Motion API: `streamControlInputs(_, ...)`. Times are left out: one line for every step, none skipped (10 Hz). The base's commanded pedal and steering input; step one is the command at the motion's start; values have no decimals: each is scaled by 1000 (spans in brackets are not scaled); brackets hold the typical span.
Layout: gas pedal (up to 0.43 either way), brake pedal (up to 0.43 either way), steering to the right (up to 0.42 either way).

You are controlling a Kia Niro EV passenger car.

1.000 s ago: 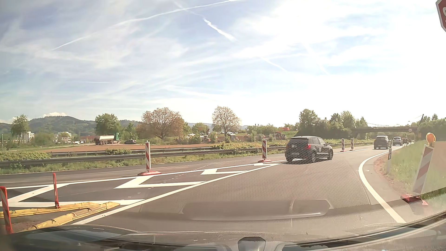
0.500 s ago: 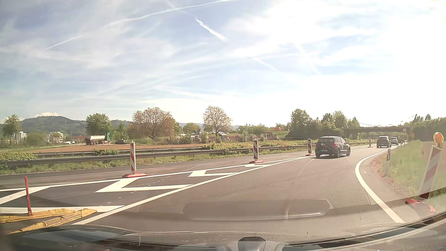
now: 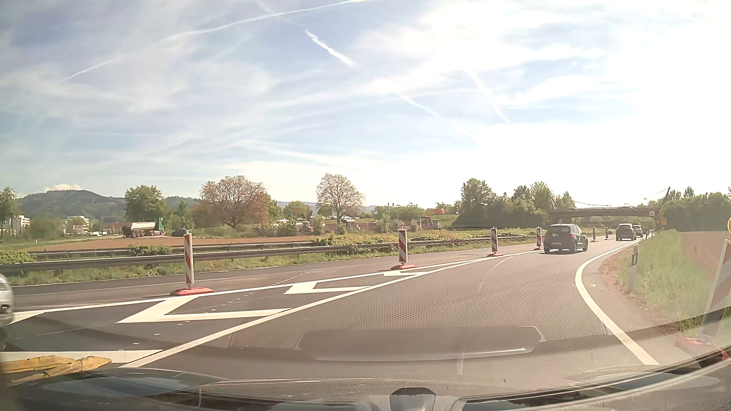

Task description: Follow the waypoints while adhering to traffic rules and regulations

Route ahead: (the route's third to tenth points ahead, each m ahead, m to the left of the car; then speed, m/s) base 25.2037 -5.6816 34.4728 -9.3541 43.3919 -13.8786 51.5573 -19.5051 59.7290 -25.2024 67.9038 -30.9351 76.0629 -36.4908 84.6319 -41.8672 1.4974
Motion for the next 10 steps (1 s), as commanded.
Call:
streamControlInputs(0,0,216)
streamControlInputs(0,0,216)
streamControlInputs(0,0,216)
streamControlInputs(0,0,216)
streamControlInputs(0,0,216)
streamControlInputs(0,0,216)
streamControlInputs(0,0,216)
streamControlInputs(0,0,216)
streamControlInputs(0,0,216)
streamControlInputs(20,0,213)
